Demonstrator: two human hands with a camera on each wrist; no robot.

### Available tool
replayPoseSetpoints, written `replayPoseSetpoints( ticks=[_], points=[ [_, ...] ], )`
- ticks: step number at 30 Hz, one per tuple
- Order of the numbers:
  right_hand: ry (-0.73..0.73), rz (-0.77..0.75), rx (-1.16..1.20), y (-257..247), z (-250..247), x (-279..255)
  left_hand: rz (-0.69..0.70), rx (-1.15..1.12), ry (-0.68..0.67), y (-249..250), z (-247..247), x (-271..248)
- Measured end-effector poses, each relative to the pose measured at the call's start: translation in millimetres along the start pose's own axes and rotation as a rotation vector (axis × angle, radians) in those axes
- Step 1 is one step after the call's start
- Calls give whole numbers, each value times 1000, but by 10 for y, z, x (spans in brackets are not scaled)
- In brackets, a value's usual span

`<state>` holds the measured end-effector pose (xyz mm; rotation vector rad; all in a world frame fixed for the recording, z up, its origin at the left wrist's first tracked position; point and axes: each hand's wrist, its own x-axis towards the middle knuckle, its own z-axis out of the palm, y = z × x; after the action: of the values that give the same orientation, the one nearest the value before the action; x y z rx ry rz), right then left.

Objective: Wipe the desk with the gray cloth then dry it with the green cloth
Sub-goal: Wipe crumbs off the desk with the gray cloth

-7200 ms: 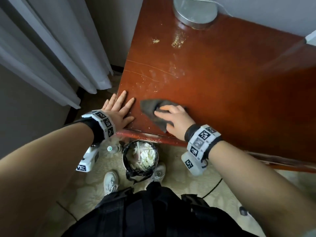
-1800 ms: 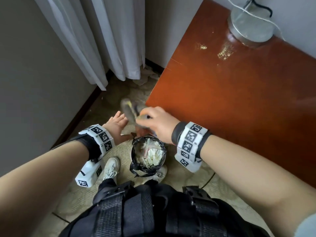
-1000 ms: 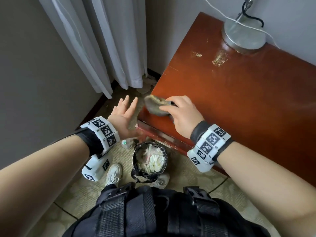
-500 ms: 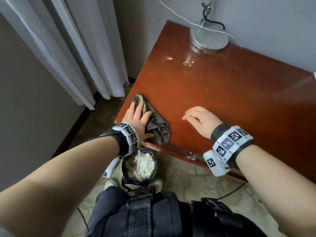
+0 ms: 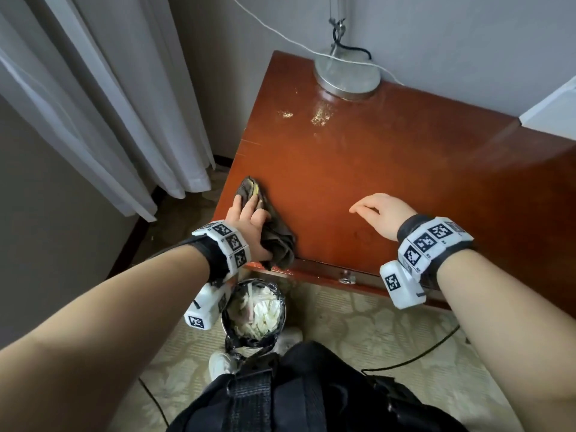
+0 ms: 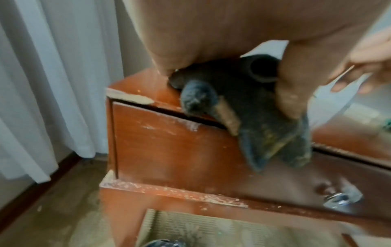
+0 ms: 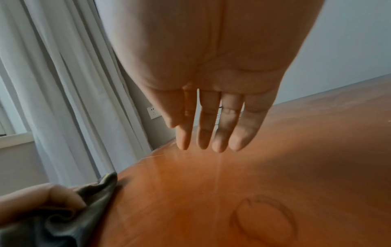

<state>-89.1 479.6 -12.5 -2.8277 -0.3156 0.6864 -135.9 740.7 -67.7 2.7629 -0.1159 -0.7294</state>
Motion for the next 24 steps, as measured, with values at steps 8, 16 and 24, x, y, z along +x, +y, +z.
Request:
replayPoseSetpoints(
  ticks=[8,16,24],
  points=[
    [-36,26,25,72,-169,595,-137,43,83,191,57,362],
    [51,199,-123,572,-438,1530,-233,25,76,336,-319,785],
    [-68,292,-134,737,-422,2110,-100,80,-87,509,-533,1293]
  ],
)
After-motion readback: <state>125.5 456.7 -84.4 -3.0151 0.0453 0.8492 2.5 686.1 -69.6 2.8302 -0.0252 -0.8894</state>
